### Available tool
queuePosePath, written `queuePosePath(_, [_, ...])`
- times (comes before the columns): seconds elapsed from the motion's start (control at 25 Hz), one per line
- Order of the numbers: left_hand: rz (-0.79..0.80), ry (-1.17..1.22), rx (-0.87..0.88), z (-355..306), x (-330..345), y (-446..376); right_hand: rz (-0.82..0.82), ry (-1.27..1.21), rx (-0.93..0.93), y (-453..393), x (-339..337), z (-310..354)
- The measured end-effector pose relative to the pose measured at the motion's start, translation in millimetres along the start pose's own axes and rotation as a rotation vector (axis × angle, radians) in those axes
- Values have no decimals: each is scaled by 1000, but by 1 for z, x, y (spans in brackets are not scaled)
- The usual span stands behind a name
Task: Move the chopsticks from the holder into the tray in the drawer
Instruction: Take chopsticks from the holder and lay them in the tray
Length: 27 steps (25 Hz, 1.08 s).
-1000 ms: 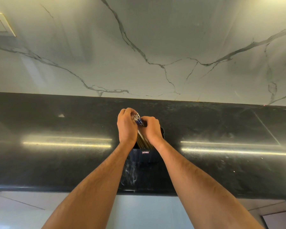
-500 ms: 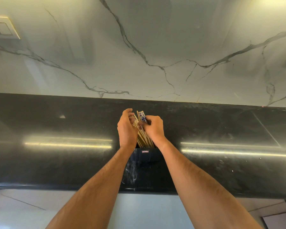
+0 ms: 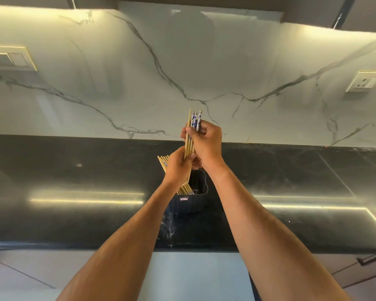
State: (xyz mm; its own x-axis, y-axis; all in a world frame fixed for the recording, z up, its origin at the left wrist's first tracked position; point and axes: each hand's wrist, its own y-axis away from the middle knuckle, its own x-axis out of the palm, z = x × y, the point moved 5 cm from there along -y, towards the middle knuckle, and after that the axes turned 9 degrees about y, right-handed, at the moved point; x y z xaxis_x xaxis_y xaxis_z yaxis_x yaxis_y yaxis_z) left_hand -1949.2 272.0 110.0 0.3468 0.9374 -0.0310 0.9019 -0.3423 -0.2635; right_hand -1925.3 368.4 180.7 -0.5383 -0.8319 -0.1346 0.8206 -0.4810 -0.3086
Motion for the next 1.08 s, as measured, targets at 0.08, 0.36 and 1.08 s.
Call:
queuePosePath(0.08, [6,18,-10,-8,2,14,34,-57,28,10,-9,10])
queuePosePath(0.36, [79,44,-142,-7,-1,82,29,54,34,55,-30,30])
queuePosePath(1.08, [-245,716,-367,-31,-53,203,-202,-188,91,208,-55,53])
